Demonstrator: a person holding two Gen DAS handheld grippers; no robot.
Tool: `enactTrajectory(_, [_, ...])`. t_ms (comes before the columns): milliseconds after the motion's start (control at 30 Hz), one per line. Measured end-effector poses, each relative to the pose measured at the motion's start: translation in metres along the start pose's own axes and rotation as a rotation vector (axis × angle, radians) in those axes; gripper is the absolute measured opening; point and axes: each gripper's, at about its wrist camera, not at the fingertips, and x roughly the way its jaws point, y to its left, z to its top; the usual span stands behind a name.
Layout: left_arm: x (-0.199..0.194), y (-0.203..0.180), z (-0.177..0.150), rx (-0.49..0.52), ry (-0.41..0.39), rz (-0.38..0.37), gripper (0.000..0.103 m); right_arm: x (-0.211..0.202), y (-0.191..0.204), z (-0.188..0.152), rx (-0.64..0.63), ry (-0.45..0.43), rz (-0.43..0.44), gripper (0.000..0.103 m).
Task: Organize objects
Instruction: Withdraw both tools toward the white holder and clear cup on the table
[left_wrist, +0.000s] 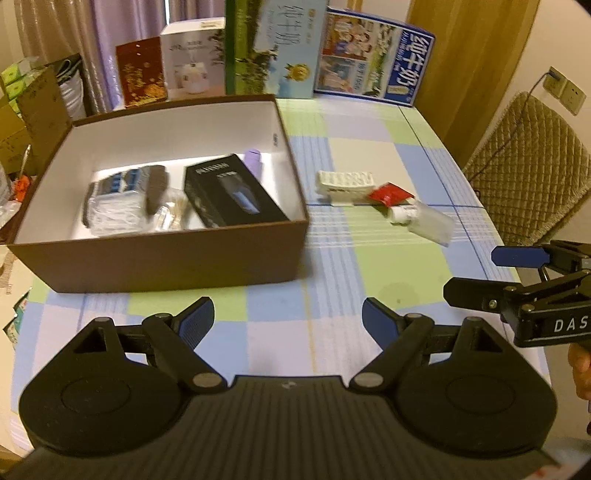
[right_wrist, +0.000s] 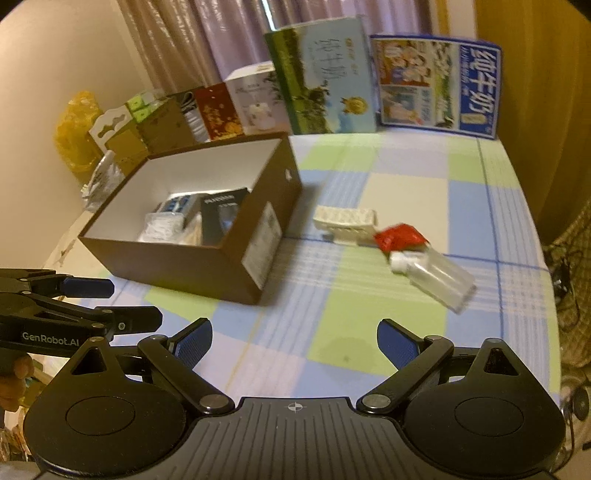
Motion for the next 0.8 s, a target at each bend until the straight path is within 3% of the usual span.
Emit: enactTrajectory(800, [0.038,-0.093,0.021,0.101,0.017,-0.086,0.085,-0.028,-0.091,-0.013,0.081,0.0,-0.087,0.094])
